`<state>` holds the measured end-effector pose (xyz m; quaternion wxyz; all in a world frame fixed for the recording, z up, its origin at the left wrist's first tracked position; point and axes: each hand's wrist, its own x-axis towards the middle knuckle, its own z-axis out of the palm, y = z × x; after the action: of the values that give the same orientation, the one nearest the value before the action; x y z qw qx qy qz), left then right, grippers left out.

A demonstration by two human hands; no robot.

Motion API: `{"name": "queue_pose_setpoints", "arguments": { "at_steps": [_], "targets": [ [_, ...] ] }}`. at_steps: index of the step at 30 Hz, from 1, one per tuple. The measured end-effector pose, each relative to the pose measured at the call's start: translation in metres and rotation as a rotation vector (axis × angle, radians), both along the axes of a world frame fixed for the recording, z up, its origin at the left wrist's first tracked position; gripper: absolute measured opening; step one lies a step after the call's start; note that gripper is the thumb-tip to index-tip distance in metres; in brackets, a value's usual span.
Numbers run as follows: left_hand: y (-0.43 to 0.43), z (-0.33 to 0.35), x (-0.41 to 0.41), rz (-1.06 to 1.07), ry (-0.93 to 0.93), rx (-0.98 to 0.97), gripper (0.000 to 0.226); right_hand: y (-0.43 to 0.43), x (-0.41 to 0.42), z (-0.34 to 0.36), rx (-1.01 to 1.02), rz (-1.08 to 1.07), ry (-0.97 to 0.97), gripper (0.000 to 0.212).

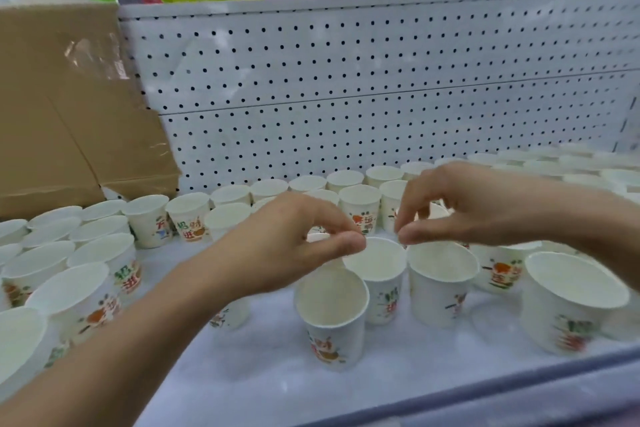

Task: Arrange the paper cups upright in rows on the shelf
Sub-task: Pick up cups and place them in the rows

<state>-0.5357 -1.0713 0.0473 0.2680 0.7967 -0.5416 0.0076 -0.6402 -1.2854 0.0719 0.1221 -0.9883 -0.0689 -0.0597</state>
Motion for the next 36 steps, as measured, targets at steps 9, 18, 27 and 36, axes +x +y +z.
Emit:
{"name": "queue_pose_setpoints", "arguments": {
  "at_steps": [9,18,27,36],
  "targets": [
    [0.009,-0.004,-0.015,0.105,-0.186,0.246,0.030,0.011,0.024,-0.029,-0.153,0.167,0.029,0.011],
    [0.015,0.009,0.004,0.441,-0.166,0.285,0.059,0.006,0.034,-0.008,-0.124,0.085,0.072,0.035],
    [-0.010,0.003,0.026,0.471,-0.107,0.378,0.065,0.019,0.064,-0.010,-0.212,-0.004,0.174,0.073],
    [-0.018,-0.003,0.048,0.376,0.133,0.208,0.057,0.004,0.078,-0.008,-0.099,-0.030,0.207,0.065]
  ]
}}
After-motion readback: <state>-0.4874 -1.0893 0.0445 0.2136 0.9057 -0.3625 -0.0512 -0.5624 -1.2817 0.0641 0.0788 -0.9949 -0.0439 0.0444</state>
